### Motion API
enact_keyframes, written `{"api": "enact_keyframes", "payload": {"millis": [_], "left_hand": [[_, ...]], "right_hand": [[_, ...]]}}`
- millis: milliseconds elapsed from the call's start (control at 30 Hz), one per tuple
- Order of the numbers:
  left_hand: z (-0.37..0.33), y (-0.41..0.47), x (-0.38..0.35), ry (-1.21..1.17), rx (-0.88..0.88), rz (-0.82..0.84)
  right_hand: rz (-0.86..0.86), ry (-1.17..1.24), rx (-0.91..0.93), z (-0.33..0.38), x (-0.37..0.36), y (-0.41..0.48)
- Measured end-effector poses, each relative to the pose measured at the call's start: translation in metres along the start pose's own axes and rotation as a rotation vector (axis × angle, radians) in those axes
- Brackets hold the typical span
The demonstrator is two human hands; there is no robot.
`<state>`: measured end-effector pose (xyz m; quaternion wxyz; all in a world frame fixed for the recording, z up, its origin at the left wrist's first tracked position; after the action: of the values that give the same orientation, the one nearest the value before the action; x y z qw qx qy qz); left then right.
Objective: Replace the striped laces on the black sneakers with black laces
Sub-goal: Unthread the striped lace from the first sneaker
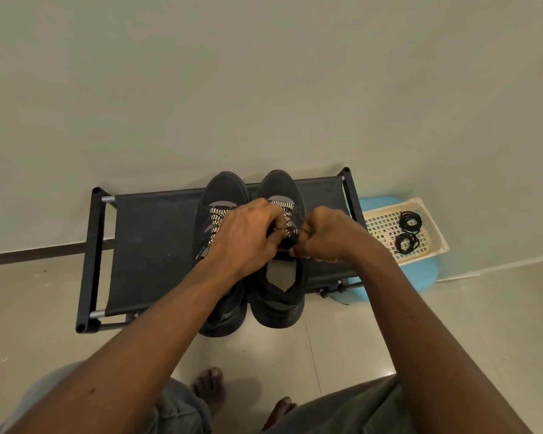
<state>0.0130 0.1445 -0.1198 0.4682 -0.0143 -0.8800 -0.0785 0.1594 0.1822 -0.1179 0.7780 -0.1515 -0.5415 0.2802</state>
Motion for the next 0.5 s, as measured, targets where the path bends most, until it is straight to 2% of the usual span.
{"api": "enact_keyframes", "payload": {"millis": [267, 400, 500], "left_hand": [[0.036, 0.001, -0.004, -0.515, 0.498, -0.140], [0.023, 0.006, -0.003, -0.423, 0.363, 0.013], [0.009, 0.007, 0.002, -0.220, 0.237, 0.143]], "right_hand": [[0.000, 0.040, -0.022, -0.004, -0.004, 0.003], [-0.023, 0.006, -0.003, -0.003, -0.003, 0.002], [-0.048, -0.032, -0.004, -0.001, -0.002, 0.002]]}}
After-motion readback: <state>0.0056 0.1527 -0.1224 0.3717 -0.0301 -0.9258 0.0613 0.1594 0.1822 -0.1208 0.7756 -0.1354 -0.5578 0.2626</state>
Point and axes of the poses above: each hand's wrist, its own y-axis towards the middle knuckle, its own x-axis out of the back of the hand, z = x × y, the point moved 6 cm from there along y, towards the middle knuckle, and after that the axes turned 2 degrees about -z, right-handed, at the moved point
